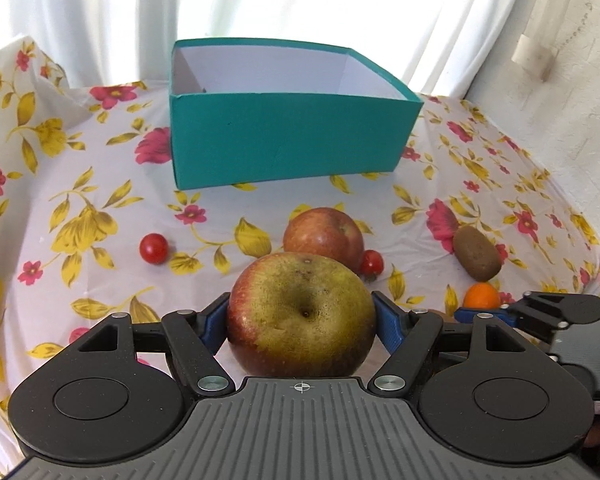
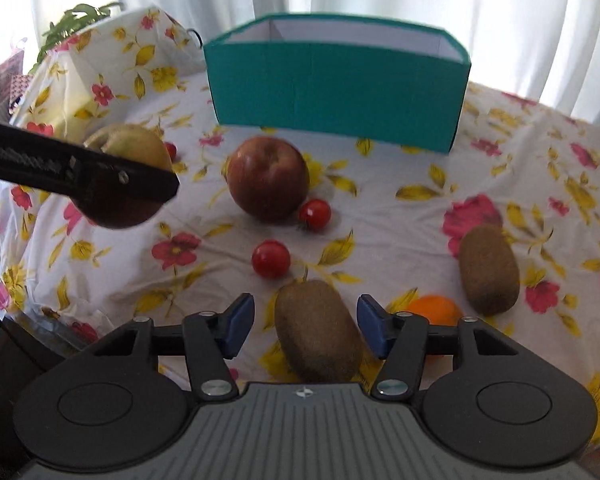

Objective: Organize fruits
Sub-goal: 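Grasp the brown kiwi with the right gripper, then drop the red apple into the teal box with the left while the right carries the kiwi over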

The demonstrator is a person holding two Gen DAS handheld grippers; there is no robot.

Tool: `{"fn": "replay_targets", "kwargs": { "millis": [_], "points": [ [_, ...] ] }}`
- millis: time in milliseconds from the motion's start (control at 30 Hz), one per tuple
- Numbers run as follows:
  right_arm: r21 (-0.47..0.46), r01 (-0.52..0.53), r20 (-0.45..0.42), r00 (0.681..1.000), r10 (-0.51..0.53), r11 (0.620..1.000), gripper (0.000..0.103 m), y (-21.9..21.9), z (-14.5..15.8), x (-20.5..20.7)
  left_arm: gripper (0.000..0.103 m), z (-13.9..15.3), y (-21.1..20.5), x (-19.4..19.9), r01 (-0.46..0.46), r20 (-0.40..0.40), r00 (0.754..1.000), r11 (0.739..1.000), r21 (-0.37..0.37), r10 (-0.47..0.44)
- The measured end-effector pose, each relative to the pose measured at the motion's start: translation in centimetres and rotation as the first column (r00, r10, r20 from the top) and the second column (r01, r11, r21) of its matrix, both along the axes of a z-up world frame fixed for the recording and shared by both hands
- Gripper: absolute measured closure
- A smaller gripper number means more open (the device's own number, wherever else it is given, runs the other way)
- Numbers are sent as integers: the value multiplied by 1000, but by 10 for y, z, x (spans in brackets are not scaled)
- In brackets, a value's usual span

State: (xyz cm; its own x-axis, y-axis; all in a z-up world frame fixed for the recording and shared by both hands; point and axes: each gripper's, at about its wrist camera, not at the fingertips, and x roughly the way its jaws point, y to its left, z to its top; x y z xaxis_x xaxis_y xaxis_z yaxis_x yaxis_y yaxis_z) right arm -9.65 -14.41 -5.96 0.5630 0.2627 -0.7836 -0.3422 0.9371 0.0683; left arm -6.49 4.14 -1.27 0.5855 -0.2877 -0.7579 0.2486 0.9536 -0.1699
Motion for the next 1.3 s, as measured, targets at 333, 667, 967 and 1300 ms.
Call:
{"fn": "replay_targets", "kwargs": {
  "millis": [333, 667, 967, 1300],
  "points": [
    [-37, 37, -23, 999, -38, 999, 59, -3, -8, 6, 26, 11, -10, 7, 14, 21, 1000, 1000, 13, -14],
    [42, 115, 104, 988, -118, 993, 59, -19, 46, 26, 26, 58, -18, 52, -53, 121, 992, 998, 44, 47],
    [81, 181, 229, 954, -195, 980, 59, -38, 87, 70, 26, 79, -28, 122, -178, 159, 974, 980, 83, 164],
    [100, 215, 279, 931, -235, 971, 59, -47, 108, 108, 26, 69, -38, 167, -208, 152, 970, 971, 120, 189]
  ]
}}
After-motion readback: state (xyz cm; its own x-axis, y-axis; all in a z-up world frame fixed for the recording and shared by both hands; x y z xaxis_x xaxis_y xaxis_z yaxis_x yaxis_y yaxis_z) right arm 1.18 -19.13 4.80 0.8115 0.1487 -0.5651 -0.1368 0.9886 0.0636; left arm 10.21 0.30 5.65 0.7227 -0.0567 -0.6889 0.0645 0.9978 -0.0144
